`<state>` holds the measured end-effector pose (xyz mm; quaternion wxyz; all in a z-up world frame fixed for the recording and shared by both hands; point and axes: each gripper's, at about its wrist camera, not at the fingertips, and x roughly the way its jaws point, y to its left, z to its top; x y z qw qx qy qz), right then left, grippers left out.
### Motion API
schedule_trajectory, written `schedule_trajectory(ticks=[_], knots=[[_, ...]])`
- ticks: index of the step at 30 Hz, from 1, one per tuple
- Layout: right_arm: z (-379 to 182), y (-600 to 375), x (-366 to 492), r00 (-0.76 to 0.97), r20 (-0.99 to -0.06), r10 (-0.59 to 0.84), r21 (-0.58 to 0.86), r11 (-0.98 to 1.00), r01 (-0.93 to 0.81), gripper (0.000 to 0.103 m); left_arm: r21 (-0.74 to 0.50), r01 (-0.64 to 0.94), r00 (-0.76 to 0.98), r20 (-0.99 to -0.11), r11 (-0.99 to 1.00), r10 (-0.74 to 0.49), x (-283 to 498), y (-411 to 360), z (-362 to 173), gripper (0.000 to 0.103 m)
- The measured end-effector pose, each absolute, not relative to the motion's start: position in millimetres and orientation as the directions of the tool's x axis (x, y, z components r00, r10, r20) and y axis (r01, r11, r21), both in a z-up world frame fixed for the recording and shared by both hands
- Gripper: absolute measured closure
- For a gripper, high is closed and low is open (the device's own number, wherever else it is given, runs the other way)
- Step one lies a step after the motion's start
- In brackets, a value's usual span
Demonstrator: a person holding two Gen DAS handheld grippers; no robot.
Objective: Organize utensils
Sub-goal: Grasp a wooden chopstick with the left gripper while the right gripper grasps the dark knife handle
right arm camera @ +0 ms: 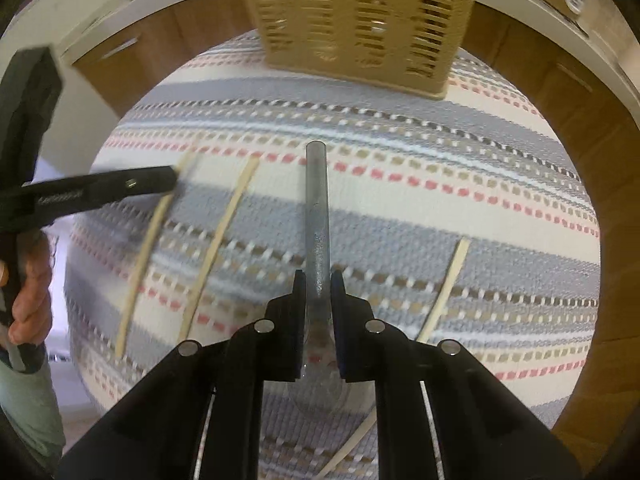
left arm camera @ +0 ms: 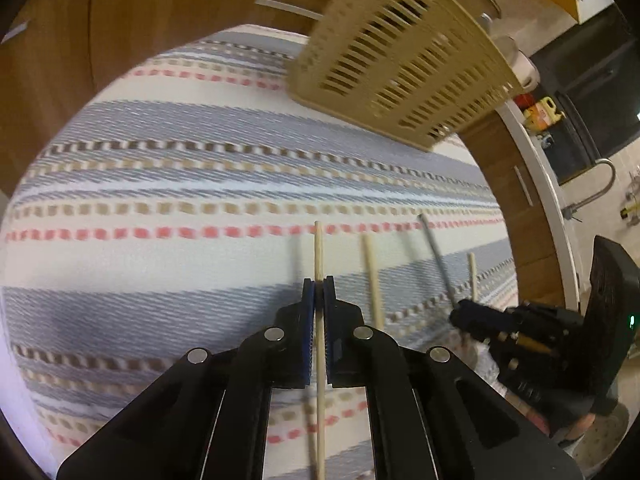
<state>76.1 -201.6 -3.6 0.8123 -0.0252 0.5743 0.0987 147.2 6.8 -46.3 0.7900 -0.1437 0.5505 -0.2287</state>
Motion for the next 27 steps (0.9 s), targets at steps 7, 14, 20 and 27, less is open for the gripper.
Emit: schedule_trajectory(ticks=[7, 14, 20, 27], knots=[[-11, -214, 102, 0.283, -0.955, 0.086, 0.048, 0.990, -0.136, 0.092, -0.431, 0.228, 0.261, -0.837, 0.873, -0.482, 167, 14, -50, 0.100], [-10, -226, 108, 0.206, -0.969, 0.135, 0.110, 0.985, -0.130, 0.092, -0.359, 0.323, 0.205, -0.877, 0.876, -0.435, 151, 18, -43, 0.083], [-14, -214, 113, 0.156, -0.981, 0.117, 0.086, 0.978, -0.191, 0.078, -0.194, 0.450, 0.207, -0.927, 0.872, -0.313, 123, -1, -38, 0.080], [-11, -203, 113, 0.143, -0.986, 0.081, 0.049, 0.976, -0.212, 0.063, -0.150, 0.483, 0.200, -0.941, 0.863, -0.275, 118, -14, -35, 0.078]])
